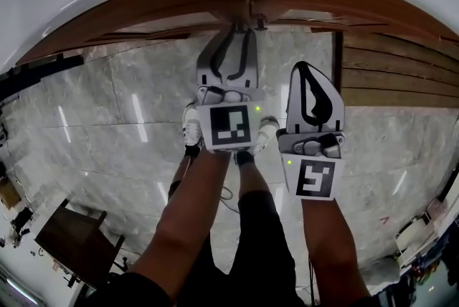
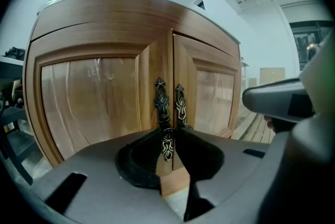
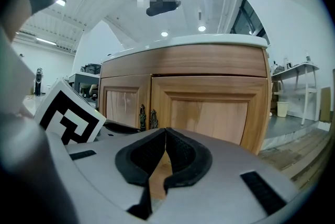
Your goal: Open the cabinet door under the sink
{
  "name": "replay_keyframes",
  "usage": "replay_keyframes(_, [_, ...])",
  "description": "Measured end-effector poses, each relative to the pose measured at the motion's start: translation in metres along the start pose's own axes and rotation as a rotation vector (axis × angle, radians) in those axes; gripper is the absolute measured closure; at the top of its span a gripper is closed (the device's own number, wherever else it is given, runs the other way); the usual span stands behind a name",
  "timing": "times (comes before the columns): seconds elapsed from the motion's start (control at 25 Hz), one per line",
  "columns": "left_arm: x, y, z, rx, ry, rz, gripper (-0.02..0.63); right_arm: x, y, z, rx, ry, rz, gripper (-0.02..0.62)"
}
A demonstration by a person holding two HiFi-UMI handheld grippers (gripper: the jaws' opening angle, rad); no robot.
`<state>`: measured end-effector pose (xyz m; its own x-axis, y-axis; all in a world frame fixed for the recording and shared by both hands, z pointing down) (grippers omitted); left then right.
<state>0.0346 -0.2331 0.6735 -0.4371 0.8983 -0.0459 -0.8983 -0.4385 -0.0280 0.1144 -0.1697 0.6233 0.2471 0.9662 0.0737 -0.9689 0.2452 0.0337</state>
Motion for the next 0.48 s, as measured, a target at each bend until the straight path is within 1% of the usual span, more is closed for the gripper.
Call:
replay_keyframes(0.2, [0.013,-0.003,-0.001,-0.017,0.007,0.033,0.511,-0.001,0.004,0.005,0.007,-0.003,-0.016,0.571])
replay_keyframes(0.36, [0.033,-0.003,-0.002,0.017,0.008,0.046,0.511,0.0,0.009,0.005,0.008,-0.009,-0.006,0.571])
replay_keyframes(0.48, [0.056,-0.004,0.0,0.042,0.014,0.097,0.511,0.004,0.015,-0.001,0.011,-0.018,0.019,0.571])
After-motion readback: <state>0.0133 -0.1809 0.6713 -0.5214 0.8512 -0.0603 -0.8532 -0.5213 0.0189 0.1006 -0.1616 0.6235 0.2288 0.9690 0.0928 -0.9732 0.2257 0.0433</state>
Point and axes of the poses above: the fingertips, and each gripper's own axes: x backward along the fingers, y to its left, z out of its underside, the point moved 1 cm from there along x, backward along the fingers, and after that the axes turned 15 degrees about -y, right-handed, at the moved point
